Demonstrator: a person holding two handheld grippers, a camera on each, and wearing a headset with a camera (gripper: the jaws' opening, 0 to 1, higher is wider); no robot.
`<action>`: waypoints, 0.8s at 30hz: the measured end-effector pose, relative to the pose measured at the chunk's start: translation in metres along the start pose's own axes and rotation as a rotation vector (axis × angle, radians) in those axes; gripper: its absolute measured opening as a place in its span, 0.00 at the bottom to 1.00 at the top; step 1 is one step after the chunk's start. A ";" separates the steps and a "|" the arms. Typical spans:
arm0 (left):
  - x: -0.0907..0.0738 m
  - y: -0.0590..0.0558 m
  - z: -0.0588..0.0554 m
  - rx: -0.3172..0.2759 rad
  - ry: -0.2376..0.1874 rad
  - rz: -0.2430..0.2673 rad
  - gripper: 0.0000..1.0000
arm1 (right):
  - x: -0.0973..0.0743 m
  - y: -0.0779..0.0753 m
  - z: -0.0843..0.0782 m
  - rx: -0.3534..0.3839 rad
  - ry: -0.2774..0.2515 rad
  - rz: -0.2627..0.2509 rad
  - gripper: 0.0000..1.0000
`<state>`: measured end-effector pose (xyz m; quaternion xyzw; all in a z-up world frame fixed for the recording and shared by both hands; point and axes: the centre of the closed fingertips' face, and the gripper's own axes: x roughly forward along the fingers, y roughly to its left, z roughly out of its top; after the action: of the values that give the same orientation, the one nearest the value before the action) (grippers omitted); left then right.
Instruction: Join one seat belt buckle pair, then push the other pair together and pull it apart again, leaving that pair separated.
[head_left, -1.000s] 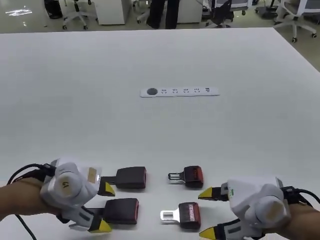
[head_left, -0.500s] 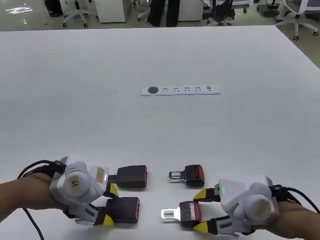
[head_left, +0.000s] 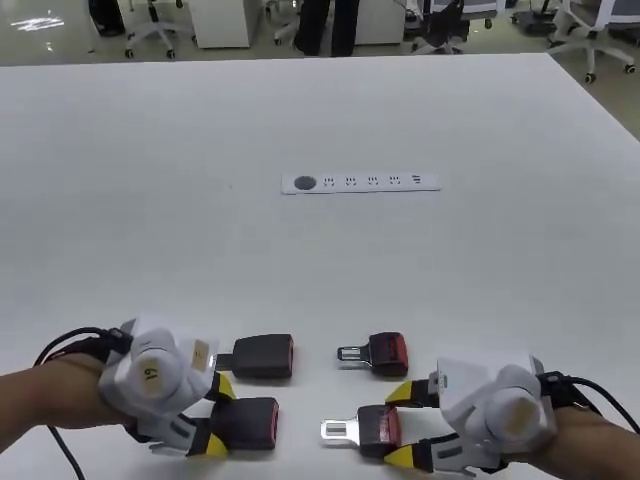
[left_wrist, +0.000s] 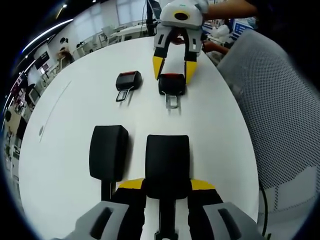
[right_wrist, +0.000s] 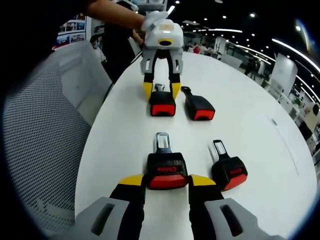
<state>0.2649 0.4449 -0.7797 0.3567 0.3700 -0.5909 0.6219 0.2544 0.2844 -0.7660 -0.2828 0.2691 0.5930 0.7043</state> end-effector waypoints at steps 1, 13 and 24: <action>0.000 0.001 -0.001 -0.003 -0.002 0.000 0.33 | 0.000 0.000 0.000 0.002 0.000 0.000 0.30; 0.000 0.001 0.000 -0.012 -0.001 -0.005 0.33 | 0.000 -0.002 0.002 0.008 0.009 0.000 0.30; 0.000 0.000 0.001 -0.012 0.008 -0.011 0.33 | 0.003 -0.004 0.007 -0.002 0.015 0.006 0.29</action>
<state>0.2646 0.4439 -0.7793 0.3531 0.3779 -0.5906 0.6194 0.2590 0.2910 -0.7630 -0.2870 0.2745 0.5933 0.7002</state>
